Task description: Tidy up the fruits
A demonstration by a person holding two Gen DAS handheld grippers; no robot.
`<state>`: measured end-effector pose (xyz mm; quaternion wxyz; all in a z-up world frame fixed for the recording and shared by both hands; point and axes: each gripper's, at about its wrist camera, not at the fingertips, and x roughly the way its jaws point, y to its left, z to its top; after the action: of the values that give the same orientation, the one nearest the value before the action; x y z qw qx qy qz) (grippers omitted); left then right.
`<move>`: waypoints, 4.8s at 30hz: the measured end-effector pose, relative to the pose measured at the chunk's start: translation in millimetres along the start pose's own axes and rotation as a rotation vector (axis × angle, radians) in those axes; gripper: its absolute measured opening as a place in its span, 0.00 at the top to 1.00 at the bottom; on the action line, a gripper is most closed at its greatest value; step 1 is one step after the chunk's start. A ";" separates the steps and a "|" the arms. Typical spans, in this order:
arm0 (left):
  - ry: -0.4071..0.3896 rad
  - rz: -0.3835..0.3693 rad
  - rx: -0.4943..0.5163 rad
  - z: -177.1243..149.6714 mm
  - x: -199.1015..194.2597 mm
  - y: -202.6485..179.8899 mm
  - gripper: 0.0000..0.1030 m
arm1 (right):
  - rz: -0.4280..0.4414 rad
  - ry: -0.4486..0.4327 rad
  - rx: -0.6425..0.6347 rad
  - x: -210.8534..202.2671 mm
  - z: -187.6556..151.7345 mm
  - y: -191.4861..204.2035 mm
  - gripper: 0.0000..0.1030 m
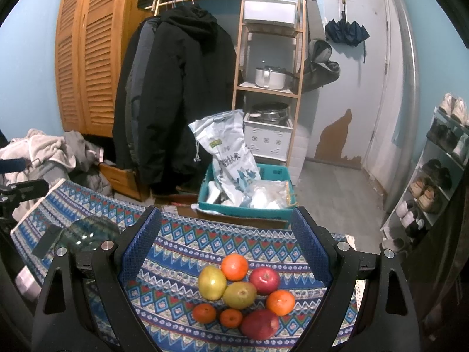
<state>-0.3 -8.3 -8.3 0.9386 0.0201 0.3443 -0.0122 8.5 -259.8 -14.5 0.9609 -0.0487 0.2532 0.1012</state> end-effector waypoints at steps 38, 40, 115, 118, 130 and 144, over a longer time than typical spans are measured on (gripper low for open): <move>0.016 -0.005 -0.016 -2.4 1.6 -1.1 0.01 | 0.001 0.005 -0.005 0.2 0.5 0.5 0.14; 0.018 -0.005 -0.021 -1.6 1.7 0.2 0.01 | 0.004 0.007 -0.005 0.5 -0.2 0.4 0.14; 0.403 -0.159 0.087 -72.7 126.8 -80.9 0.01 | 0.004 0.536 0.184 92.6 -125.2 -85.5 0.14; 0.434 -0.163 0.108 -84.0 140.0 -91.7 0.01 | 0.009 0.581 0.183 105.0 -140.2 -89.1 0.14; 0.492 -0.173 0.235 -108.0 173.1 -126.3 0.01 | 0.030 0.745 0.118 155.4 -187.4 -86.6 0.14; 0.582 -0.242 0.257 -127.8 206.4 -159.3 0.01 | 0.113 0.773 0.081 178.5 -202.7 -81.3 0.15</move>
<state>68.7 -163.4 -243.8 0.7826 0.0997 0.5932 -0.1604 81.6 -338.1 -275.4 0.7887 -0.0313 0.6025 0.1181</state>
